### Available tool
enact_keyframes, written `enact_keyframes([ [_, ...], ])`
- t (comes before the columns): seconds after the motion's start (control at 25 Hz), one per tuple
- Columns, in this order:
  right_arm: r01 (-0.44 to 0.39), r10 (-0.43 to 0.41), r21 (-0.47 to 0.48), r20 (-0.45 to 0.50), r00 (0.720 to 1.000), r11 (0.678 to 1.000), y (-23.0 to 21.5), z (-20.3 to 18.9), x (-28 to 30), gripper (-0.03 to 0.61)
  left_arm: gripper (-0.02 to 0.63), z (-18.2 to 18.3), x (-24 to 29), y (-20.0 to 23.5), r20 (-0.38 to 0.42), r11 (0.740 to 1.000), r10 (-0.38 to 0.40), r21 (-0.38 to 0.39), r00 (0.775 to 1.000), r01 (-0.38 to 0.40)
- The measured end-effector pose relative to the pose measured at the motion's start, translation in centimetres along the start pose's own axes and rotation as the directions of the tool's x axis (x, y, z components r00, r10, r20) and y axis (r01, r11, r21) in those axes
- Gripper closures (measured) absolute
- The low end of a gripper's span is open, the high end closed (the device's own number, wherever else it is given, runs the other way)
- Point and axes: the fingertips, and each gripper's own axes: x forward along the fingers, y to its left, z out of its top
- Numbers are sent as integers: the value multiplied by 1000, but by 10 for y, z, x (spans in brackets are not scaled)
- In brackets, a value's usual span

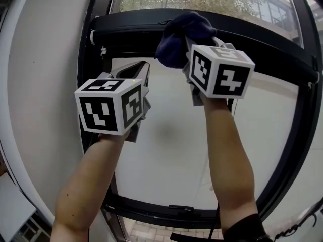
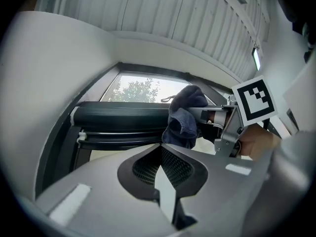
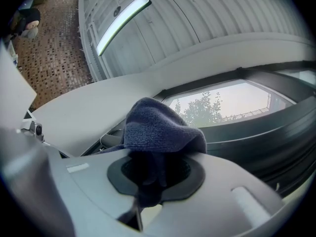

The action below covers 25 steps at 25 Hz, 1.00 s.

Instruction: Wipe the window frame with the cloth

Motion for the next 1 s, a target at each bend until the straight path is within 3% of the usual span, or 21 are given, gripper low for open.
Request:
enact_keyframes([
  [0.24, 33, -33, -15, -5, 999, 999, -27, 0, -17, 522, 620, 8, 11, -34, 24, 999, -41, 9, 999, 41],
  [0.44, 49, -49, -17, -4, 999, 999, -52, 1, -33, 522, 620, 9, 23, -58, 42, 995, -71, -71, 997, 74],
  [0.84, 105, -105, -15, -4, 994, 994, -122, 8, -76, 522, 620, 16, 53, -122, 60, 989, -129, -66, 990, 133],
  [1.0, 132, -132, -8, -7, 991, 991, -149, 9, -93, 522, 620, 13, 63, -153, 60, 968, -198, -148, 978, 205],
])
